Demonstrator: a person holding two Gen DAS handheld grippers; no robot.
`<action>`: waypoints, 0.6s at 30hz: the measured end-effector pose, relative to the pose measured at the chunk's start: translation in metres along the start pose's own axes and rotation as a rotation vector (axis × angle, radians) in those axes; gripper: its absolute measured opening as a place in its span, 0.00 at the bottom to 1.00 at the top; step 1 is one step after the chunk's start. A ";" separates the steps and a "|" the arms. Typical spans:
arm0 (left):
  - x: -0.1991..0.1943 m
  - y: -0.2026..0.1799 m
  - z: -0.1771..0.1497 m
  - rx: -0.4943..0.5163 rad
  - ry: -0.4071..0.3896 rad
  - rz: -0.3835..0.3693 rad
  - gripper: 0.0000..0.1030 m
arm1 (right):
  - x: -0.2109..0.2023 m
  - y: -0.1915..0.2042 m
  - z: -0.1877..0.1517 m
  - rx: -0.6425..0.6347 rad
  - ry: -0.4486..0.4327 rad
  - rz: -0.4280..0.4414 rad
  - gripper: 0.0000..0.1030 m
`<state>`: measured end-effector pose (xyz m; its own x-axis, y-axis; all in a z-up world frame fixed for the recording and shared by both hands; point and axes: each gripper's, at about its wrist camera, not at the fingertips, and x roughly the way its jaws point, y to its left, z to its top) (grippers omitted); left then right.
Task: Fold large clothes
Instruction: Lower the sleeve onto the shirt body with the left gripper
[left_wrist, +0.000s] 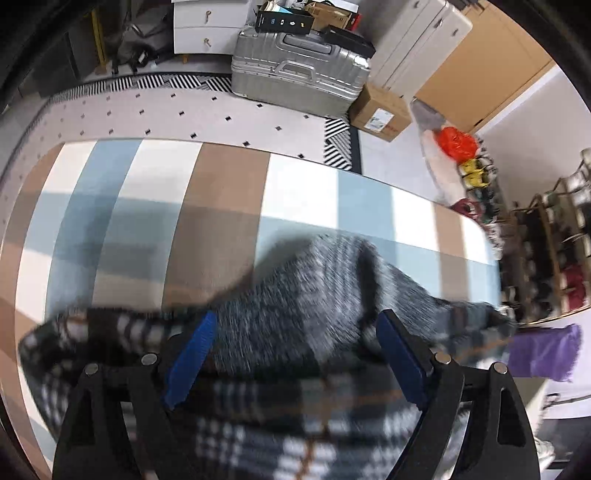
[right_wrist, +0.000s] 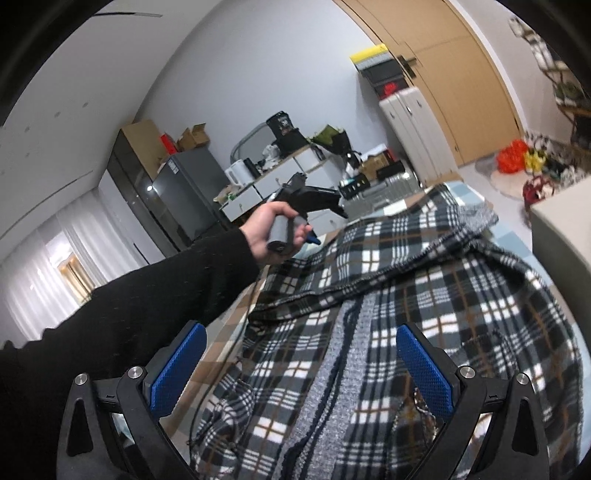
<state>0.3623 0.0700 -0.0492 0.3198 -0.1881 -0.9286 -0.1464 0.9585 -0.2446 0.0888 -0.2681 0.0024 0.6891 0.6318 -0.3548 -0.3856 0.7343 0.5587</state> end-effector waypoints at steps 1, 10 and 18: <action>0.003 0.001 0.002 0.001 -0.003 -0.008 0.75 | 0.000 -0.003 0.000 0.008 0.001 -0.005 1.00; -0.002 0.014 0.008 0.032 -0.060 0.018 0.04 | 0.002 -0.022 0.002 0.128 0.018 -0.010 1.00; -0.070 -0.007 -0.048 0.144 -0.263 -0.049 0.02 | 0.000 -0.011 0.001 0.086 0.009 -0.024 1.00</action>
<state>0.2956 0.0657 0.0044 0.5575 -0.1909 -0.8080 0.0037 0.9738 -0.2275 0.0933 -0.2765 -0.0026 0.6920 0.6167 -0.3752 -0.3144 0.7254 0.6124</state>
